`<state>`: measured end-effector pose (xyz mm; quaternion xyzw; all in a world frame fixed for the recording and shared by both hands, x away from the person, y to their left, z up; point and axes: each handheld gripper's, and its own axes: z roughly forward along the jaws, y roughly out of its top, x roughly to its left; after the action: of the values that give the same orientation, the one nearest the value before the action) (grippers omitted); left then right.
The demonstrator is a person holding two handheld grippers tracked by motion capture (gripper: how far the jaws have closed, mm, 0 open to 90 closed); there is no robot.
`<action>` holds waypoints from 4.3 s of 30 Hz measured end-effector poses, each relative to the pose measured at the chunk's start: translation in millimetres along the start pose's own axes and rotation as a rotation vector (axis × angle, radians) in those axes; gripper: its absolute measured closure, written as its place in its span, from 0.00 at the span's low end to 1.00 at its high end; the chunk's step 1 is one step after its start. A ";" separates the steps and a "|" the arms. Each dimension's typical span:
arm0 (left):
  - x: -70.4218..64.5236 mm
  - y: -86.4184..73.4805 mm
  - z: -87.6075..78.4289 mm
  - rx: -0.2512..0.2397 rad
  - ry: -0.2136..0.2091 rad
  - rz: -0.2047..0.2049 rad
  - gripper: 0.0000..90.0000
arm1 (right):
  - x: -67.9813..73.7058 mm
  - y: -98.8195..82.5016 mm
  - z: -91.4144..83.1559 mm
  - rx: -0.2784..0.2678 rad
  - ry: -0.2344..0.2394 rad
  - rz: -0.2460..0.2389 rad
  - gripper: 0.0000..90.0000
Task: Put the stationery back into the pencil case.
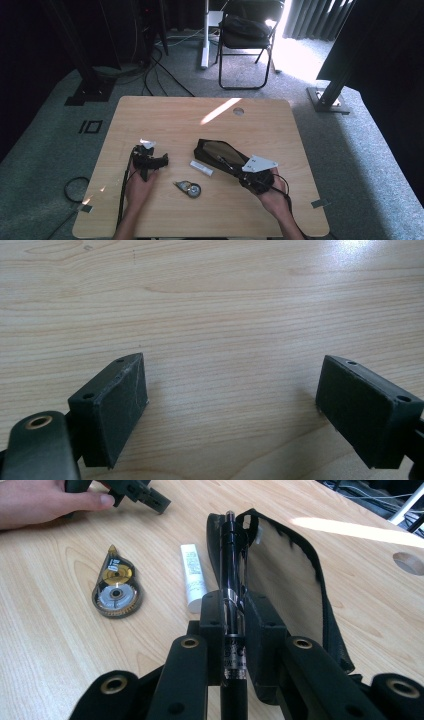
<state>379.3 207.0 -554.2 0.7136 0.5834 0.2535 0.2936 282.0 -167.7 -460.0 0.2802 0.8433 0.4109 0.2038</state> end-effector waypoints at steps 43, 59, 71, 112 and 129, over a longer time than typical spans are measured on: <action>0.0 0.0 0.0 0.000 0.000 0.000 0.15 | -30.5 16.5 4.5 -0.037 -0.015 0.028 0.88; 0.0 0.0 0.0 0.000 0.000 0.000 0.15 | -42.7 21.1 14.4 -0.020 -0.006 0.035 0.89; 0.1 0.0 -0.1 0.001 0.000 0.001 0.15 | -50.9 25.2 20.1 -0.016 0.003 0.026 0.88; 0.0 0.0 0.0 0.000 0.000 0.000 0.15 | -63.8 35.1 46.0 -0.025 0.047 -0.008 0.88; 0.0 0.0 0.0 0.000 0.000 0.000 0.15 | -66.6 34.1 59.1 -0.015 0.071 -0.010 0.88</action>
<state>379.3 207.0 -554.2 0.7137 0.5833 0.2535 0.2935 377.0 -158.9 -459.2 0.2595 0.8484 0.4257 0.1777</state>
